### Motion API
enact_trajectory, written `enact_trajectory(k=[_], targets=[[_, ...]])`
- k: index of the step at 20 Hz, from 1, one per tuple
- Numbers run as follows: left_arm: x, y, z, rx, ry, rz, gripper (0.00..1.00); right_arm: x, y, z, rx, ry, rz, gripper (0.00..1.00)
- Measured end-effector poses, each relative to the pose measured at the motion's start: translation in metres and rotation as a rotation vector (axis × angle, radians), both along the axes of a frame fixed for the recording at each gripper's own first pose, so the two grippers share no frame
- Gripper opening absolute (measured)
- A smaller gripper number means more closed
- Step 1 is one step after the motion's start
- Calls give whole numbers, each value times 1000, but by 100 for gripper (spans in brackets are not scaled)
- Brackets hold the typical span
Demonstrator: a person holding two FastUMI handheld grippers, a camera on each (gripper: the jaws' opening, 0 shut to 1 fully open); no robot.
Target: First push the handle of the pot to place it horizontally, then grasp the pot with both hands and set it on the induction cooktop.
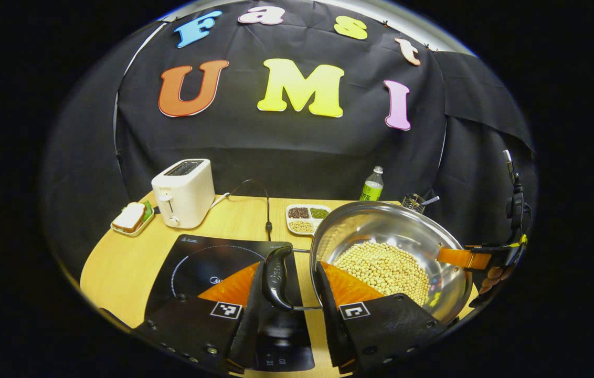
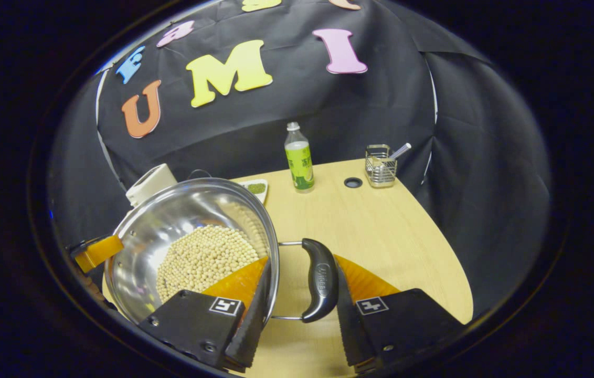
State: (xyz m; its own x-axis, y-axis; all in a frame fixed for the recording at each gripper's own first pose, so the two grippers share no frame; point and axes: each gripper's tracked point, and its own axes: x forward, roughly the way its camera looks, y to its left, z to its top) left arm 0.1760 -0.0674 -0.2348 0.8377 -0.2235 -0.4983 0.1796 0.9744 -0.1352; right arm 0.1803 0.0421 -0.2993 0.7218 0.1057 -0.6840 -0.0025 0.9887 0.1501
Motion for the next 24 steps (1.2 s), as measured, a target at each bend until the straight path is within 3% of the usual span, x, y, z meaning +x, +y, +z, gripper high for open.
enact_trajectory(k=[11,17,24], targets=[[9,91,64,-14,-112,106,52,20,97,62,9,-44,87,64],[16,155,56,-14,-113,199,52,37,168,53,20,-35,159,65],[26,212,13,5,-52,280,52,51,230,5,14,14,211,66]])
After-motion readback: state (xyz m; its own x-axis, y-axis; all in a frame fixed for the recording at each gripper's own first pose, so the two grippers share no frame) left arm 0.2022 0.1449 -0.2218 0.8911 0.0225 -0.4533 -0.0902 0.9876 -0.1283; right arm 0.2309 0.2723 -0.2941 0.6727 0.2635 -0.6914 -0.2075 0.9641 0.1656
